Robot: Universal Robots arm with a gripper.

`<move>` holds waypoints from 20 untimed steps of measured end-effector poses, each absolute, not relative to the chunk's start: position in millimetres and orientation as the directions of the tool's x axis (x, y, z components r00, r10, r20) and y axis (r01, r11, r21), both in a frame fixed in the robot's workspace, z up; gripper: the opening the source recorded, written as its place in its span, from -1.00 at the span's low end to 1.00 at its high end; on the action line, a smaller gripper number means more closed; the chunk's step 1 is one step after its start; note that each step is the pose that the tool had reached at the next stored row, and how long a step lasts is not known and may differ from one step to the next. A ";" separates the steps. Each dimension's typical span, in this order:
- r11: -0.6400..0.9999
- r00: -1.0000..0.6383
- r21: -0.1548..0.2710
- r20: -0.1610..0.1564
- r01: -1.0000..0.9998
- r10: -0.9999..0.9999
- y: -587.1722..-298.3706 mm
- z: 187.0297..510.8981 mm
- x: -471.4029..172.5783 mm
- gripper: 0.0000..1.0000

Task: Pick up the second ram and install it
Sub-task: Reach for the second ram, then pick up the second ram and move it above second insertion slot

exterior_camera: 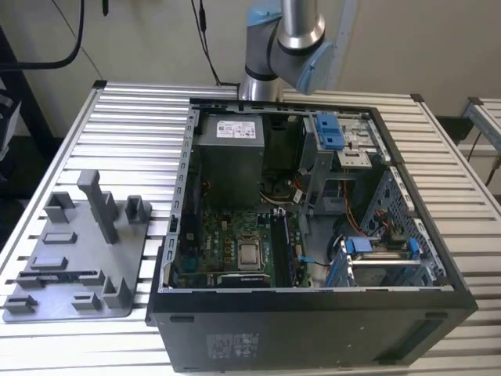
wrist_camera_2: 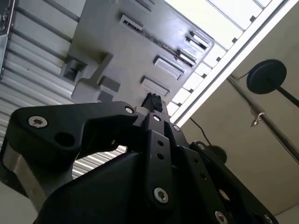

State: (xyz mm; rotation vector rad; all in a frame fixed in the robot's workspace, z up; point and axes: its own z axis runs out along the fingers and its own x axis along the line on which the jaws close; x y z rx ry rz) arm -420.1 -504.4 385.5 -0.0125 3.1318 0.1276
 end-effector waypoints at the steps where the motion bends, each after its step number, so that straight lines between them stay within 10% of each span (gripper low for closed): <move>1: 0.997 -1.000 0.081 -0.008 -0.008 -0.008 -504.5 385.5 -420.1 -0.79; 20: 0.995 -0.998 0.081 -0.008 -0.056 -0.056 -504.8 385.5 -419.9 -0.79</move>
